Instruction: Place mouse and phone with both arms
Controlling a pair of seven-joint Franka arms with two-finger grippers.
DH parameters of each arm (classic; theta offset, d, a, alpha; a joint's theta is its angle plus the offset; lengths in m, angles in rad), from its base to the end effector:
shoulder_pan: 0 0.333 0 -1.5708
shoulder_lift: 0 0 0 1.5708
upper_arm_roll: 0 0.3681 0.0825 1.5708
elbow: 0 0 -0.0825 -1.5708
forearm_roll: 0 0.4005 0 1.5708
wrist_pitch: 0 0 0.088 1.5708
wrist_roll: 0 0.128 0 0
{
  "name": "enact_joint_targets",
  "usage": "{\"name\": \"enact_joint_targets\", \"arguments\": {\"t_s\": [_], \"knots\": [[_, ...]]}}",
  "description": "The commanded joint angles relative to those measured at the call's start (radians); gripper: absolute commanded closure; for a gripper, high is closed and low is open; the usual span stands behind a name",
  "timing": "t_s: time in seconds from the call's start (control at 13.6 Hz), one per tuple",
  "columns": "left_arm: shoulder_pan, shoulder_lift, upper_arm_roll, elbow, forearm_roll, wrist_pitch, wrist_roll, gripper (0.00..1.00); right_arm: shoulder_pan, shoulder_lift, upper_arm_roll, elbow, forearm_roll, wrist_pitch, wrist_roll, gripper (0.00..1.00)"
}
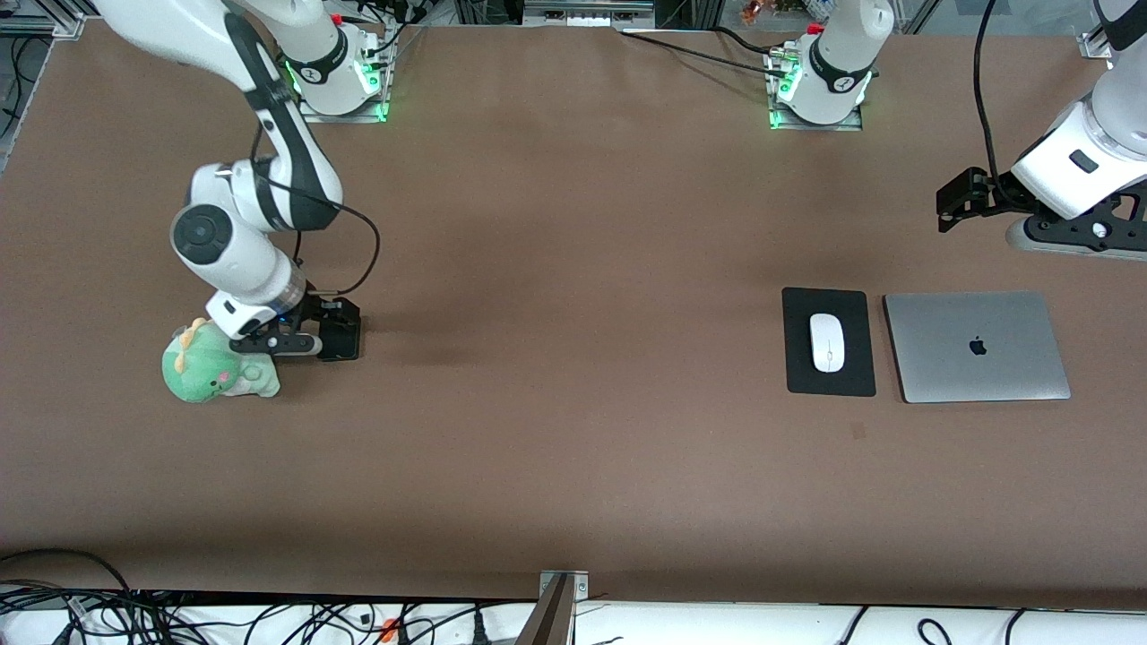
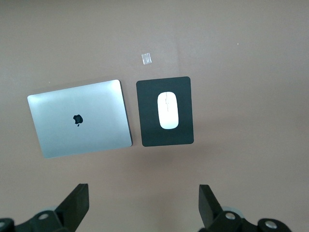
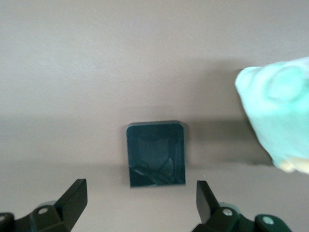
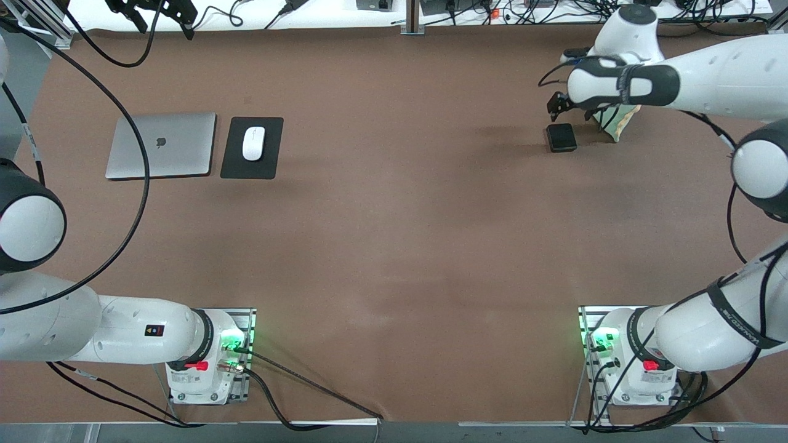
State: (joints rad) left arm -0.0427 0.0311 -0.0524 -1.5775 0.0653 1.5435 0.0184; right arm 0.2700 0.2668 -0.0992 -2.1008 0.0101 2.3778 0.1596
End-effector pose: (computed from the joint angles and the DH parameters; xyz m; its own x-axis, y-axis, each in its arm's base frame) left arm 0.5750 -0.0458 0.6325 0.9916 -0.1113 -0.0661 -0.1155 -0.9914 -0.0624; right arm 0.5958 0.1046 0.3112 0.9999 0.0077 0.0145 0.0075 -0.9998 0.0169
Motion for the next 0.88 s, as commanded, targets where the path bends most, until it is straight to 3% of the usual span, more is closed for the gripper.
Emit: {"name": "enact_joint_targets", "arguments": {"t_s": [0.0,0.22,0.29,0.51,0.81], "knots": [[0.004,-0.008,0.005,0.008,-0.008,-0.014,0.009,0.0,-0.014,-0.16,0.006,-0.018,0.017,-0.138,0.011,0.0],[0.009,-0.011,0.006,0.008,-0.007,-0.025,0.011,0.0,-0.014,-0.297,-0.002,0.031,0.025,-0.334,0.014,0.0],[0.009,-0.011,0.006,0.01,-0.007,-0.026,0.011,0.0,-0.014,-0.31,-0.016,0.092,0.027,-0.424,0.012,0.0],[0.009,-0.011,0.008,0.011,-0.007,-0.025,0.011,0.0,-0.014,-0.27,-0.04,0.318,0.021,-0.667,-0.008,0.0],[0.01,-0.011,0.008,0.011,-0.008,-0.026,0.011,0.0,-0.014,-0.288,-0.042,0.39,0.025,-0.758,-0.026,0.0]]}}
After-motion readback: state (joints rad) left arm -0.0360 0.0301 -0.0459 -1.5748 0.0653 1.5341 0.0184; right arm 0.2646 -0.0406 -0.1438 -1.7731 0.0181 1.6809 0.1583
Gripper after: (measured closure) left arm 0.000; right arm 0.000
